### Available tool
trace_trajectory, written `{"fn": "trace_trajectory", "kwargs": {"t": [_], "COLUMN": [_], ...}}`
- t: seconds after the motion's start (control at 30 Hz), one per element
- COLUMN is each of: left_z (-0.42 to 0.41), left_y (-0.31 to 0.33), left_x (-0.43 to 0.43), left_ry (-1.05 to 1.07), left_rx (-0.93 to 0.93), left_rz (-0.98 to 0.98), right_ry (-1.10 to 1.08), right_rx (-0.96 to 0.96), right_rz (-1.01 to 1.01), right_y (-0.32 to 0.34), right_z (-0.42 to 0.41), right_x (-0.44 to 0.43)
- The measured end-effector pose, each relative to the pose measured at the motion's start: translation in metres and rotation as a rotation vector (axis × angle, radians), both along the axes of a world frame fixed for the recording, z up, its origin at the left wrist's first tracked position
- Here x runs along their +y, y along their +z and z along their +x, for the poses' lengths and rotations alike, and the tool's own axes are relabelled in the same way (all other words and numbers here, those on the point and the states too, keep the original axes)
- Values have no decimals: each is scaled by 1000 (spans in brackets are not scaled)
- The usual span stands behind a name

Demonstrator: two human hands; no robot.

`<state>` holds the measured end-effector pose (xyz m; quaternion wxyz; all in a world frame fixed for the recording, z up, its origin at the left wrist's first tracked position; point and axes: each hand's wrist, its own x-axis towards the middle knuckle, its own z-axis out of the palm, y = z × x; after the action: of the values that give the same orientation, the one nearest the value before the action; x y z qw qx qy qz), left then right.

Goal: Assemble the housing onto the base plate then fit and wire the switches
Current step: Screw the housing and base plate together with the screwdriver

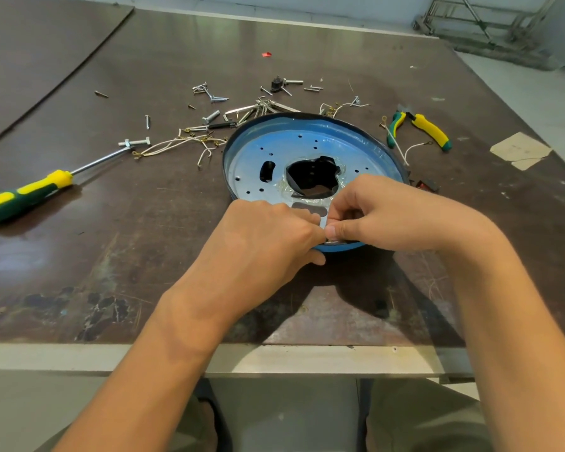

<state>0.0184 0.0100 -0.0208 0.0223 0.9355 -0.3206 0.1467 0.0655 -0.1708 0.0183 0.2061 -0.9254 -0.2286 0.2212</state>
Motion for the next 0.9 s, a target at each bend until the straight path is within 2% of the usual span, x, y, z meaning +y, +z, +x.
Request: {"fn": "trace_trajectory", "kwargs": {"t": [0.33, 0.5, 0.7, 0.9], "left_z": [5, 6, 6, 6], "left_y": [-7, -8, -8, -7], "left_x": [-1, 2, 5, 6], "left_ry": [32, 36, 42, 40], "left_rx": [3, 8, 13, 29], "left_rz": [-17, -20, -45, -22], "right_ry": [-66, -2, -6, 86], "right_rx": [-49, -23, -75, 51], "right_rz": [-8, -39, 67, 201], "right_y": [-2, -4, -6, 0], "right_z": [3, 0, 4, 4], "right_x": [-1, 2, -4, -15]}}
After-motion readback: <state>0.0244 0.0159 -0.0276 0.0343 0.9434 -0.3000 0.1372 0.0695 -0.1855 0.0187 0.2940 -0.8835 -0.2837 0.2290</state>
